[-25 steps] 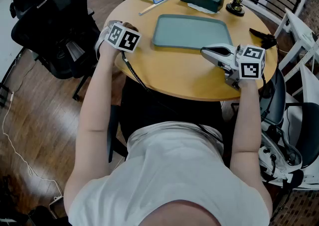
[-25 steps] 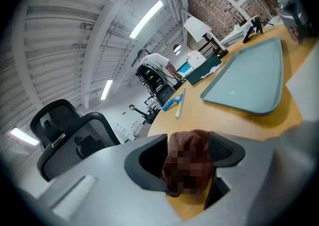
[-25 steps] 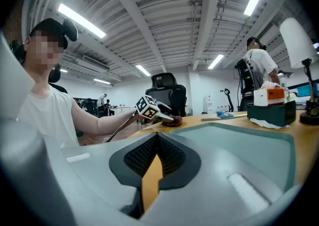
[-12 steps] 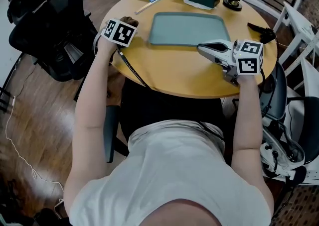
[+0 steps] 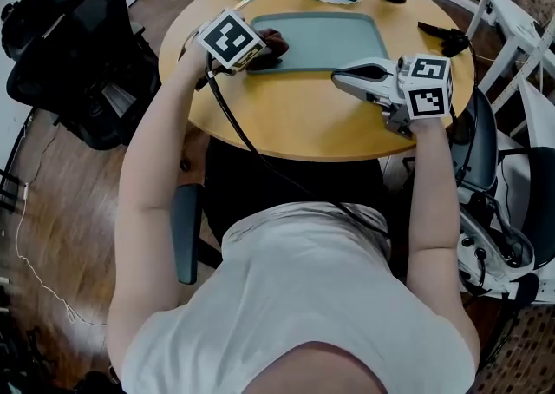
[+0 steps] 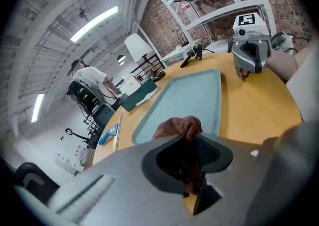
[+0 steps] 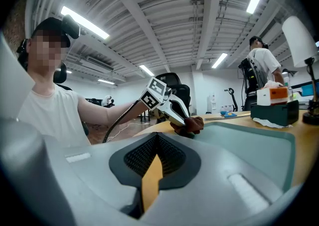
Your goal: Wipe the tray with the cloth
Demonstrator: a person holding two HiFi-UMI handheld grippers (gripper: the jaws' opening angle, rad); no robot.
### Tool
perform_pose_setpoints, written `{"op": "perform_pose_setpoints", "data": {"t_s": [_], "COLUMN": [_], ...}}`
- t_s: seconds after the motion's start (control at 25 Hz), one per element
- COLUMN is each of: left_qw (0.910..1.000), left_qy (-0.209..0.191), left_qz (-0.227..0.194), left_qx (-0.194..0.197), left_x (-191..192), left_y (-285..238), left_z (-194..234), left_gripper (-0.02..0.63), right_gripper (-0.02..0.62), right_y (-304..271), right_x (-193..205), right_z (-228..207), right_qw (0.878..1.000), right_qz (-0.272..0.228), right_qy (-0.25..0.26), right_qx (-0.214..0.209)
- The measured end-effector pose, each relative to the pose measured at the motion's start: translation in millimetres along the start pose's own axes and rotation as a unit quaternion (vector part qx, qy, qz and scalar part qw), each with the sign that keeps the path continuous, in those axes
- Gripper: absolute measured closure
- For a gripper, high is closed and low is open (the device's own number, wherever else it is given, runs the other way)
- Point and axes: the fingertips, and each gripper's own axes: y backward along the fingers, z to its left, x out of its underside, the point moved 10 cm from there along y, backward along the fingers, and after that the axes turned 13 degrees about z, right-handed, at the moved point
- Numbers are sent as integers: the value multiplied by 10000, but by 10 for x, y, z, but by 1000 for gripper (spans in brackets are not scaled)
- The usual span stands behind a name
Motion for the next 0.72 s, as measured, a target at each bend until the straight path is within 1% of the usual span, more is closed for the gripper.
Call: {"op": "perform_pose_setpoints", "data": {"t_s": [0.08, 0.24, 0.44, 0.52, 0.72], "left_qw": [9997, 9981, 9932, 9911, 9850], "left_qy": [-215, -453, -1059, -1210, -1517], "left_qz": [35, -104, -64, -90, -325], "left_qx": [131, 392, 489, 543, 754], "left_x": [-89, -343, -833, -1038, -1520], "left_y": [-64, -142, -291, -332, -352], "left_z": [-53, -163, -365, -438, -663], "left_gripper": [225, 225, 225, 225, 225], "right_gripper": [594, 594, 594, 594, 594], "right_y": [130, 337, 355, 353, 371], "right_x": [53, 123, 137, 143, 130], "right_z": [44, 38, 26, 28, 14], "right_qw": [10000, 9999, 9998, 9998, 9997], "right_qz": [-17, -40, -55, -60, -51], "right_qy": [-12, -50, -72, -79, -86], "right_qx": [24, 140, 162, 158, 219]}}
